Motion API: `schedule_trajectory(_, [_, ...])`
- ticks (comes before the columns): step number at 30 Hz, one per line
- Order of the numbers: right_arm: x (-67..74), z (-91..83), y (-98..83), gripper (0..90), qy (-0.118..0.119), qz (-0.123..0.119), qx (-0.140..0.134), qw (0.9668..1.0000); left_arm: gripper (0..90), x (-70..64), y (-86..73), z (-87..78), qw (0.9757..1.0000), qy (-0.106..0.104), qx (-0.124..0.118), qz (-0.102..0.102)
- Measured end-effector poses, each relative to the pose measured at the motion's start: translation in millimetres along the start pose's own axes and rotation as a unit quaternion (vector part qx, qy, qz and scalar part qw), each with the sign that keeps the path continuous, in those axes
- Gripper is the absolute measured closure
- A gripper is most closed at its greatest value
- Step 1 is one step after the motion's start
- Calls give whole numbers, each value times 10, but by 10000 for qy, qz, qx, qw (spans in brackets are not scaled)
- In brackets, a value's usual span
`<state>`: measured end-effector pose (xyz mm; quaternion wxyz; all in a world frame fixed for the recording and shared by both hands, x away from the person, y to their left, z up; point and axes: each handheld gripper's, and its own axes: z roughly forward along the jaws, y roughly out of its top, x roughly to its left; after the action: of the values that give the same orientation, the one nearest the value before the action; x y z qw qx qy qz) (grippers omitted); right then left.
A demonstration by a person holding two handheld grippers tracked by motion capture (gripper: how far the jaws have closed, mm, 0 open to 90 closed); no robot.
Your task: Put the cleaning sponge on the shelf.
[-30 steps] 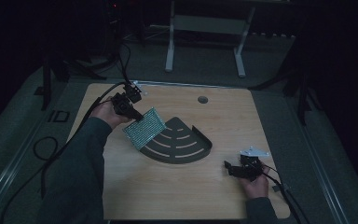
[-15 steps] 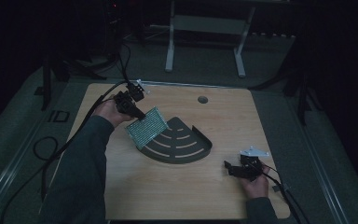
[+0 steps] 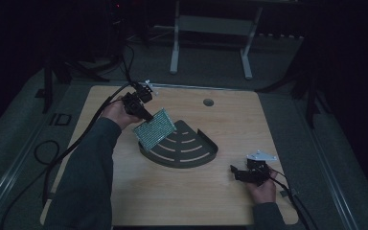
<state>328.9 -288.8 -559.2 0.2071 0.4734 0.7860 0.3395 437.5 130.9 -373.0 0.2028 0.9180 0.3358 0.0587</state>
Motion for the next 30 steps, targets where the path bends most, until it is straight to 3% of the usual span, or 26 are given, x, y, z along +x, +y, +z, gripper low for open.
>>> schedule_trajectory(20, [-2,1,1,186,6,-6,4,10000,900,36,108,242,9998,178,62,50])
schedule_trajectory(30, [-4,3,2,186,9,-20,3,10000,900,43,137,395,9993,268,164,179])
